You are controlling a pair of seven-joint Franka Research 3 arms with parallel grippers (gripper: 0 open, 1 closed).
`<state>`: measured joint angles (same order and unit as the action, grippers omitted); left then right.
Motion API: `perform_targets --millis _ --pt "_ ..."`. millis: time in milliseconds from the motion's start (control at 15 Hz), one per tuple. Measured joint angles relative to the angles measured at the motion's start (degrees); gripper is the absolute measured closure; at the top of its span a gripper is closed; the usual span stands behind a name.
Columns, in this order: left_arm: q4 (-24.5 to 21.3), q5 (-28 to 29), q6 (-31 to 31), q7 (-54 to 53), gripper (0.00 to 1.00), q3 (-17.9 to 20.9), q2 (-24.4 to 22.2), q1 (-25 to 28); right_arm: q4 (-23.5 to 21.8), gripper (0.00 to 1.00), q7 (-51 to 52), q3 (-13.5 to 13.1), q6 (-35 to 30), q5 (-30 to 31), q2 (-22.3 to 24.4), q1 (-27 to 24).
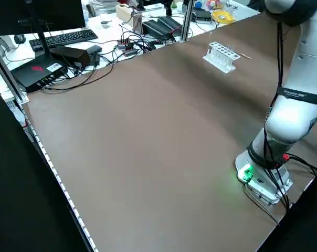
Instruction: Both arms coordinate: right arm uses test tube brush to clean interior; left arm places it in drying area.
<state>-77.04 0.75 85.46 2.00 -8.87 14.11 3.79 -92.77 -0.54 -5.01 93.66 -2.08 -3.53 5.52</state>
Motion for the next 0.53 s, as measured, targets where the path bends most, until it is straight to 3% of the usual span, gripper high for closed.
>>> perform_targets --millis 200,533 --pt "-1.1 1.9 -0.2 -6.0 0.00 0.0 -5.6 0.0 0.5 0.00 0.0 0.0 0.1 0.0 0.0 0.0" --pt "-2.3 2.0 -0.3 -6.4 0.00 -0.2 -6.2 0.0 0.8 0.00 0.0 0.0 0.0 0.0 0.0 0.0"
